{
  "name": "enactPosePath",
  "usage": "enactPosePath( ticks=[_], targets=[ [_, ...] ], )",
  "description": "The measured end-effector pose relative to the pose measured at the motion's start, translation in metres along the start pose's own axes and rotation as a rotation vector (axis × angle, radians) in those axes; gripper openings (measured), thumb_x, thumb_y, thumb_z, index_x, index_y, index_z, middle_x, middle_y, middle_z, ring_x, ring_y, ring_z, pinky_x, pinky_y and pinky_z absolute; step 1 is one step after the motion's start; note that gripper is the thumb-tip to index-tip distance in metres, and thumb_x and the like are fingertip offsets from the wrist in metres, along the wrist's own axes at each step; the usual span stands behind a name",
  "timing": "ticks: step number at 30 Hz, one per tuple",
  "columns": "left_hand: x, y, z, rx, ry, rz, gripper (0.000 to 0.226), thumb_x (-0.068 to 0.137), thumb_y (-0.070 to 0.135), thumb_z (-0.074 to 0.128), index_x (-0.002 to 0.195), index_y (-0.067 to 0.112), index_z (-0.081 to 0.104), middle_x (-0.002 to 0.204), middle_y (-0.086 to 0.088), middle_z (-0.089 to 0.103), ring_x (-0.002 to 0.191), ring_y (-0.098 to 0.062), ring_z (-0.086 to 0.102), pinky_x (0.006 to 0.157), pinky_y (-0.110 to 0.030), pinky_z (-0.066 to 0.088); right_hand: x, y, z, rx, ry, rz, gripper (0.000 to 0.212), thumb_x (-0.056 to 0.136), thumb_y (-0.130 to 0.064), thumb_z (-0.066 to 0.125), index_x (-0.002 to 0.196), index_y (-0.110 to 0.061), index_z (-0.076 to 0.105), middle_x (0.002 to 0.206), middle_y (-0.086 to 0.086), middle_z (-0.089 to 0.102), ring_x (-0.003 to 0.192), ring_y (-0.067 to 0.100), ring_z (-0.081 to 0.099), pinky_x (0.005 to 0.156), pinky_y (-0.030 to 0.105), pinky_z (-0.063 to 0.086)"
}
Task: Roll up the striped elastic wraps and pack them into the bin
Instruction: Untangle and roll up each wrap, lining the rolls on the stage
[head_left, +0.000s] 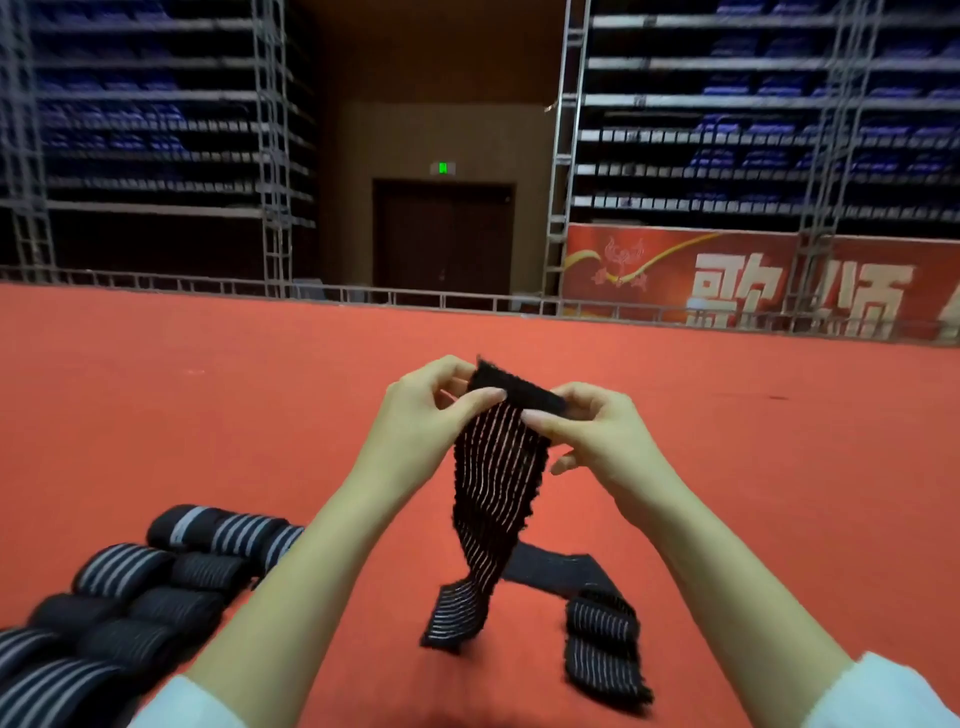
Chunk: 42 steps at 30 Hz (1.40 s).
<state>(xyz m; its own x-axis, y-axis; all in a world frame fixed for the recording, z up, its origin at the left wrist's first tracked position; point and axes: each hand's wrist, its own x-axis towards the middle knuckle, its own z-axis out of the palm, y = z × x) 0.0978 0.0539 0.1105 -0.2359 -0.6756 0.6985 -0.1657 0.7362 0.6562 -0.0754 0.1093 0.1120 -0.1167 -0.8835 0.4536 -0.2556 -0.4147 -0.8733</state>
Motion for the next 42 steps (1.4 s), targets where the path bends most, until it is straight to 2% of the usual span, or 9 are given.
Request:
enactPosePath(
  ticks=[3, 8, 15, 19, 24, 30, 34, 38, 42],
  targets=[
    [-0.006, 0.043, -0.024, -0.006, 0.022, 0.083, 0.002, 0.086, 0.023, 0.069, 0.087, 0.022, 0.068, 0.077, -0.002, 0.068, 0.070, -0.021, 0.067, 0.057, -0.032, 0.056, -0.017, -0.051, 0.003, 0.036, -0.020, -0.072, 0.004, 0.087, -0.003, 0.066, 0.087, -0.005, 0.062, 0.074, 0.004, 0.068, 0.060, 0.012, 0.064, 0.043, 0.022, 0.050],
    [-0.018, 0.116, -0.064, 0.053, 0.080, 0.223, 0.011, 0.088, 0.018, 0.068, 0.089, 0.008, 0.066, 0.074, -0.005, 0.066, 0.056, -0.008, 0.060, 0.041, -0.021, 0.044, -0.048, -0.125, 0.011, 0.034, -0.037, -0.207, 0.015, 0.087, -0.003, 0.064, 0.101, 0.004, 0.062, 0.097, 0.020, 0.066, 0.078, 0.021, 0.067, 0.047, 0.025, 0.055],
    [-0.023, 0.153, -0.090, 0.085, 0.125, 0.285, 0.029, 0.085, 0.033, 0.066, 0.091, 0.004, 0.063, 0.085, -0.015, 0.069, 0.076, -0.025, 0.070, 0.057, -0.038, 0.056, -0.073, -0.165, 0.018, 0.119, -0.079, -0.245, 0.005, 0.089, -0.005, 0.063, 0.092, -0.005, 0.060, 0.100, 0.019, 0.067, 0.089, 0.026, 0.071, 0.059, 0.028, 0.058],
    [-0.034, 0.106, -0.071, 0.150, 0.093, 0.200, 0.023, 0.089, 0.026, 0.066, 0.089, 0.003, 0.064, 0.080, -0.012, 0.067, 0.061, -0.010, 0.058, 0.046, -0.018, 0.040, -0.068, -0.118, 0.024, 0.139, -0.101, -0.144, 0.006, 0.089, -0.002, 0.062, 0.095, -0.002, 0.060, 0.094, 0.014, 0.064, 0.078, 0.018, 0.070, 0.057, 0.029, 0.058],
    [-0.054, 0.006, -0.034, 0.185, -0.025, -0.066, 0.030, 0.088, 0.026, 0.067, 0.082, -0.003, 0.059, 0.069, -0.016, 0.059, 0.044, -0.011, 0.047, 0.039, -0.029, 0.041, -0.053, -0.013, 0.037, 0.199, -0.103, 0.140, 0.008, 0.089, 0.003, 0.061, 0.095, 0.000, 0.056, 0.096, 0.018, 0.061, 0.076, 0.021, 0.068, 0.054, 0.028, 0.058],
    [-0.074, -0.115, 0.016, 0.035, -0.025, -0.459, 0.028, 0.087, 0.009, 0.067, 0.065, 0.005, 0.050, 0.056, 0.001, 0.049, 0.043, -0.008, 0.054, 0.040, -0.036, 0.054, -0.040, 0.112, 0.056, 0.217, -0.026, 0.325, 0.030, 0.087, 0.009, 0.058, 0.107, -0.007, 0.042, 0.102, 0.016, 0.047, 0.088, 0.022, 0.058, 0.073, 0.031, 0.060],
    [-0.076, -0.173, 0.044, 0.119, 0.018, -0.569, 0.038, 0.087, 0.016, 0.068, 0.060, 0.013, 0.041, 0.048, 0.005, 0.048, 0.040, -0.015, 0.052, 0.043, -0.029, 0.042, -0.029, 0.168, 0.050, -0.036, -0.058, 0.317, 0.029, 0.087, -0.004, 0.063, 0.104, -0.023, 0.050, 0.112, 0.004, 0.051, 0.093, 0.012, 0.057, 0.086, 0.033, 0.055],
    [-0.077, -0.221, 0.060, 0.304, 0.044, -0.578, 0.041, 0.085, 0.026, 0.070, 0.059, 0.015, 0.040, 0.051, 0.004, 0.043, 0.050, -0.014, 0.039, 0.052, -0.029, 0.030, -0.015, 0.214, 0.019, -0.336, -0.042, 0.311, 0.027, 0.086, -0.006, 0.064, 0.100, -0.028, 0.061, 0.116, -0.004, 0.058, 0.108, 0.009, 0.057, 0.084, 0.009, 0.042],
    [-0.078, -0.255, 0.067, 0.415, 0.027, -0.565, 0.041, 0.086, 0.029, 0.068, 0.058, 0.017, 0.041, 0.056, 0.004, 0.044, 0.058, -0.016, 0.043, 0.058, -0.036, 0.030, -0.002, 0.247, -0.014, -0.557, -0.019, 0.309, 0.031, 0.084, -0.007, 0.066, 0.104, -0.029, 0.061, 0.113, -0.007, 0.059, 0.109, 0.009, 0.056, 0.097, 0.021, 0.039]
  ],
)
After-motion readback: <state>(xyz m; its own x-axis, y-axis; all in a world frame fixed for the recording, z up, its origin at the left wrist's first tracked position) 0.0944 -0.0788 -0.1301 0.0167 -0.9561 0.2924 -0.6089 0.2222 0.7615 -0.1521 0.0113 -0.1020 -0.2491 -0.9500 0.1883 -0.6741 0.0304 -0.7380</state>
